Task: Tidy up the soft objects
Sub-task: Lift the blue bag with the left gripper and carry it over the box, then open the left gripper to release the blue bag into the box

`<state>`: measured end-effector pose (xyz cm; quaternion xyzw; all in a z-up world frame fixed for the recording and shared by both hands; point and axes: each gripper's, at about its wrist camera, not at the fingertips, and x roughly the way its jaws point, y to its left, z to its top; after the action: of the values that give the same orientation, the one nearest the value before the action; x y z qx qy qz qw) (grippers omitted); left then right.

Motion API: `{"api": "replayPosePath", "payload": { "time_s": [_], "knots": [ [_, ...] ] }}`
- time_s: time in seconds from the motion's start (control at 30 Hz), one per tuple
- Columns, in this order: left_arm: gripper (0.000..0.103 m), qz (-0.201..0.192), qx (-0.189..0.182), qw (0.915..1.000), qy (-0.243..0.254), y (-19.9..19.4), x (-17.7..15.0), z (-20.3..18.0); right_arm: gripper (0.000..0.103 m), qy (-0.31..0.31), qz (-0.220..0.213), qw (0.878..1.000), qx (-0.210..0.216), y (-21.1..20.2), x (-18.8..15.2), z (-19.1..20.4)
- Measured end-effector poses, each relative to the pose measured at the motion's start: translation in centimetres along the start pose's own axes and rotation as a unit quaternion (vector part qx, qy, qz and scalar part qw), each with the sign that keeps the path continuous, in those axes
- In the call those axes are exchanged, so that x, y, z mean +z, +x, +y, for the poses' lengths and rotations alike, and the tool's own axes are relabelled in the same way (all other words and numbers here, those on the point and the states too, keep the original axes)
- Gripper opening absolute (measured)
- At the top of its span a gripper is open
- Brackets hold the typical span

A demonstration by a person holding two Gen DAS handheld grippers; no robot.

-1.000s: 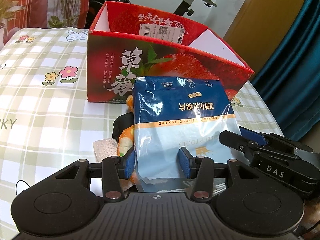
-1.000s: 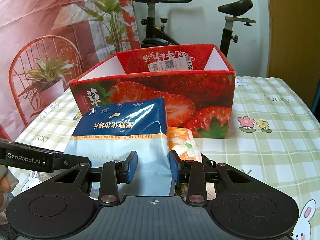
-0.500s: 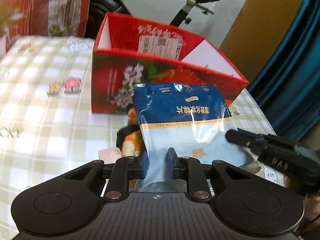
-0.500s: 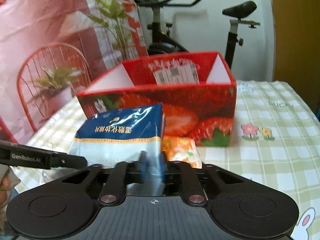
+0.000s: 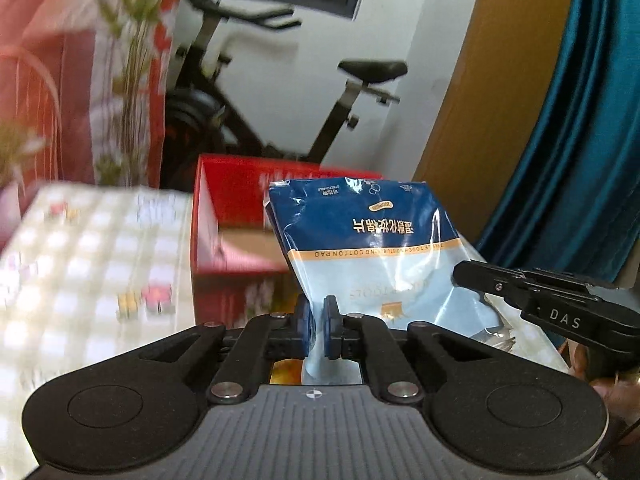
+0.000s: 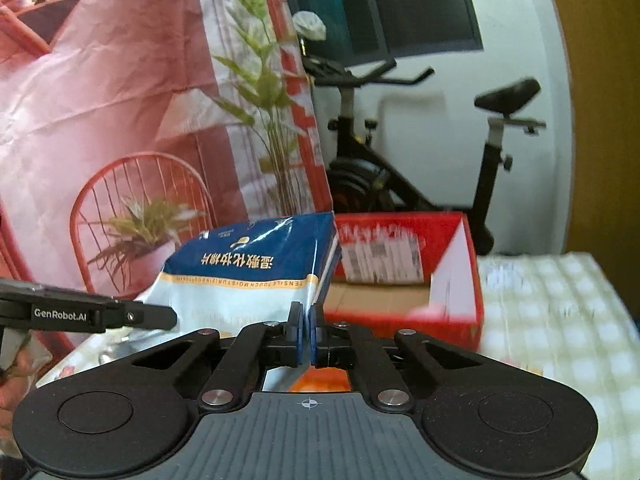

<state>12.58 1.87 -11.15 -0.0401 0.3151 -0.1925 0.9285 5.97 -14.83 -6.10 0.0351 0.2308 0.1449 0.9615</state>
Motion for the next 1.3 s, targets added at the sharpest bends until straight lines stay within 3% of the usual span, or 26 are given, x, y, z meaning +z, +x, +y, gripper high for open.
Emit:
{"api": "replayPosePath", "payload": {
  "time_s": [0.23,0.47,0.9,1.1,1.17,1.3],
  "knots": [
    [0.008,-0.010,0.011,0.9998,0.015,3.6,4.9,0.2,0.003,-0.022,-0.011,1.000,-0.011,3.6,4.6,-1.7],
    [0.007,0.017,0.029,0.9994,0.004,8.9,7.6,1.8,0.003,-0.036,0.011,0.999,-0.025,9.8,6.6,-3.6],
    [0.008,0.081,0.046,0.9956,0.007,16.2,7.6,4.0,0.003,-0.002,0.091,0.995,-0.048,18.2,3.8,-7.0],
    [0.017,0.107,0.048,0.9926,0.033,17.2,6.7,4.0,0.012,0.012,0.111,0.991,-0.071,18.7,2.3,-7.8],
    [0.024,0.107,0.051,0.9923,0.036,16.7,6.6,4.1,0.017,0.009,0.111,0.991,-0.072,18.3,2.1,-7.6],
    [0.025,0.093,0.046,0.9939,0.037,14.9,6.7,4.0,0.017,-0.009,0.097,0.993,-0.063,16.5,2.2,-6.5]
  ]
}}
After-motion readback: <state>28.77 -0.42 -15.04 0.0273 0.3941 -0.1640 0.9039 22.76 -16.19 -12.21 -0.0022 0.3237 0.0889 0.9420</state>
